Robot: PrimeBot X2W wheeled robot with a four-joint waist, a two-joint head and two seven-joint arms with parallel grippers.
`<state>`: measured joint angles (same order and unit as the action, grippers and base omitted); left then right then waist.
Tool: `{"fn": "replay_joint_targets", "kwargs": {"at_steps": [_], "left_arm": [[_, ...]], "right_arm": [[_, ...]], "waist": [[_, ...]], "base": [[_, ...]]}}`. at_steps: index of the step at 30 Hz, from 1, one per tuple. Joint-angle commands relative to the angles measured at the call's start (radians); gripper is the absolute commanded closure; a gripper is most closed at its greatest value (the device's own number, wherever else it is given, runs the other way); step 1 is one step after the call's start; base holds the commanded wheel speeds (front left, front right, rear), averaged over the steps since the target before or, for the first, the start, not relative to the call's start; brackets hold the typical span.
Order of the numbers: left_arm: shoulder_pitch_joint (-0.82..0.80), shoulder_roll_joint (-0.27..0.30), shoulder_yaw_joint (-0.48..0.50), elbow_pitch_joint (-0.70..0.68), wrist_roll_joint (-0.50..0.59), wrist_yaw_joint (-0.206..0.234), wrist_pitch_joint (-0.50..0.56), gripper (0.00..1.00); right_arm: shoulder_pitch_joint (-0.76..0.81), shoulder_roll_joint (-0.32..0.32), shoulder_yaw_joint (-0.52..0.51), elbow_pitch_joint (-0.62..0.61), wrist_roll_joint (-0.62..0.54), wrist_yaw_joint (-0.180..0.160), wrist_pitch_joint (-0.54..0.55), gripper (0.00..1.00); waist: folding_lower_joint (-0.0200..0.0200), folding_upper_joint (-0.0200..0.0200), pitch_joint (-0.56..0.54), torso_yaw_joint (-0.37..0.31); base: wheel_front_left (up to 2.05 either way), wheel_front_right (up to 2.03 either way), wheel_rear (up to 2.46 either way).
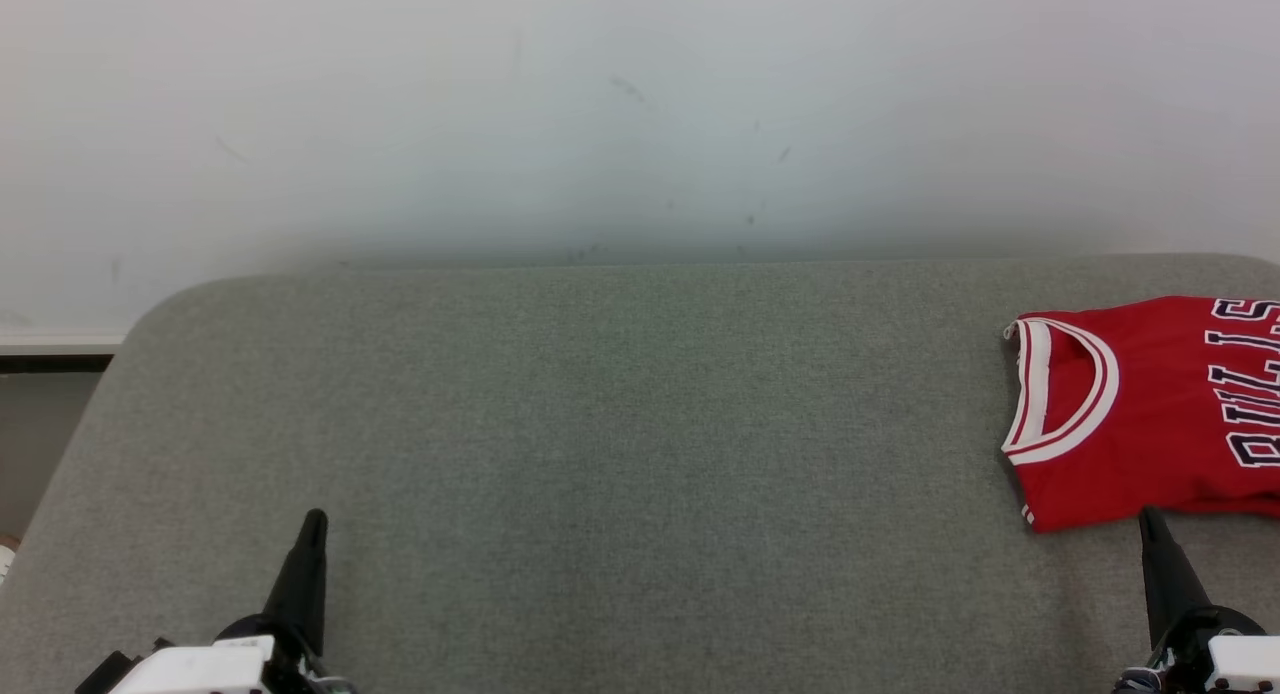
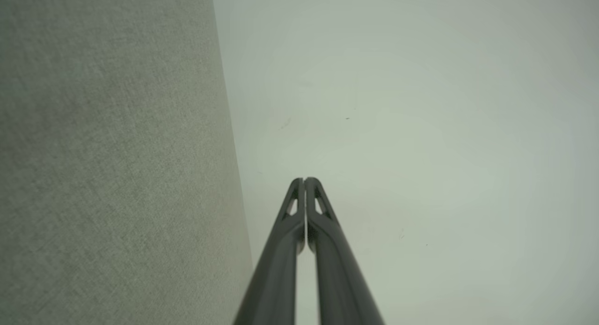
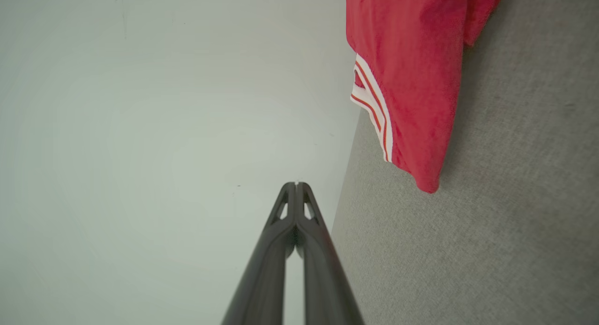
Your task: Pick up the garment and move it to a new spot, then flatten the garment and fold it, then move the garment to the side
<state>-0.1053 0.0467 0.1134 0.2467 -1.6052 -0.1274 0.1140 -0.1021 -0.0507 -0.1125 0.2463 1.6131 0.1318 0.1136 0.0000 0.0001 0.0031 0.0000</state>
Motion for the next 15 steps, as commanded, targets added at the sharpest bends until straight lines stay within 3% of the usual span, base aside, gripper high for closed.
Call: {"fn": "replay_joint_targets", "kwargs": {"at_steps": [1, 15], "left_arm": [[-0.007, 0.007, 0.003, -0.003, -0.014, -0.006, 0.004, 1.0], [-0.007, 0.007, 0.003, -0.003, -0.014, -0.006, 0.004, 1.0]], "right_arm": [[-0.012, -0.001, -0.004, -0.003, 0.001, -0.002, 0.003, 1.0], [-0.012, -0.001, -0.005, -0.003, 0.0, -0.002, 0.003, 1.0]], "waist": [[0.0, -0.0001, 0.0, 0.0], [0.0, -0.0001, 0.0, 0.0]], "base": [[0.0, 0.0, 0.0], [0.0, 0.0, 0.0]]}}
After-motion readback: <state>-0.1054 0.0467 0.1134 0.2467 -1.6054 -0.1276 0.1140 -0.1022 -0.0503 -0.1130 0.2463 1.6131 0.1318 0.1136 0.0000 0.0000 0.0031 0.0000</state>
